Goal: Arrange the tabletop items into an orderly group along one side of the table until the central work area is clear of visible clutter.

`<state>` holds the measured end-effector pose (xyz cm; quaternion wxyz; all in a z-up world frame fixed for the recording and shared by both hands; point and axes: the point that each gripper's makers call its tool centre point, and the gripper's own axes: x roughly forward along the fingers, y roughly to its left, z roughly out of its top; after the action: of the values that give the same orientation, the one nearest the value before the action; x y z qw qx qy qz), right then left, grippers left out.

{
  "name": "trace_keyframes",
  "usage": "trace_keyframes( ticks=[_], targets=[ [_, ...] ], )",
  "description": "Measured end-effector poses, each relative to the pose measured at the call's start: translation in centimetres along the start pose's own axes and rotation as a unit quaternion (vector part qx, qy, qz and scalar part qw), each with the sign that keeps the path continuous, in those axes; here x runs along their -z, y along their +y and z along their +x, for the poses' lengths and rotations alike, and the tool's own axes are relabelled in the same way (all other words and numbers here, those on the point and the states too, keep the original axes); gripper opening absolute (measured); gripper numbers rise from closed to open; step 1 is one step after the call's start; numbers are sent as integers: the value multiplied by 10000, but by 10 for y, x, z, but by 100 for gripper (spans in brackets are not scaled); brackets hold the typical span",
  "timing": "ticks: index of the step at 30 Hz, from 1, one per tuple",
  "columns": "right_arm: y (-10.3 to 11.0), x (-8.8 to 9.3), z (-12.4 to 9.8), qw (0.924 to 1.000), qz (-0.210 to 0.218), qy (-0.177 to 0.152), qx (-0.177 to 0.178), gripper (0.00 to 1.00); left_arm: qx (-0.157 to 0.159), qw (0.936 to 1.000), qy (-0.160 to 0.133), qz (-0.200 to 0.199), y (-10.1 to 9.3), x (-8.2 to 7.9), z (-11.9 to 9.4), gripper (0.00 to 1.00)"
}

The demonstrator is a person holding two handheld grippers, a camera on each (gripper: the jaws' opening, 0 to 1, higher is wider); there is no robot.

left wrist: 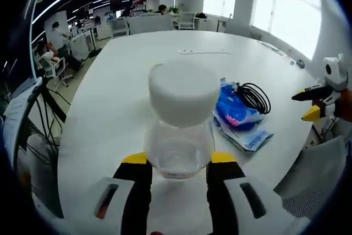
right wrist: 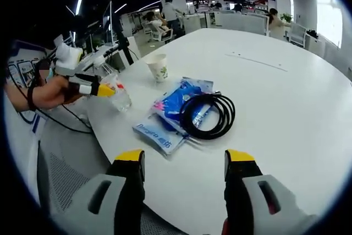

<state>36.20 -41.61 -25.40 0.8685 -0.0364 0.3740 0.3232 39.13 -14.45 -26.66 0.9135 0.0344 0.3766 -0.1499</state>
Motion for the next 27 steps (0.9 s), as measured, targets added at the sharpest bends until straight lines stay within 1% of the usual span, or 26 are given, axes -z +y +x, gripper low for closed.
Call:
trace_keyframes(
  ticks=[3, 9, 22, 27],
  targets=[
    [1, 0, 0, 10000, 0, 8, 4, 57, -47, 10000, -1, 64, 1, 1, 0, 37],
    [-1, 2, -2, 10000, 0, 38, 36, 57, -155, 9999, -9, -58, 4, 1, 0, 37],
    [0, 0, -1, 10000, 27, 62, 43, 58, -420, 9989, 27, -224, 25, -4, 4, 37],
    [1, 1, -1, 9999, 32, 83, 56, 58, -522, 9981, 20, -317, 37, -10, 9, 37]
  ],
)
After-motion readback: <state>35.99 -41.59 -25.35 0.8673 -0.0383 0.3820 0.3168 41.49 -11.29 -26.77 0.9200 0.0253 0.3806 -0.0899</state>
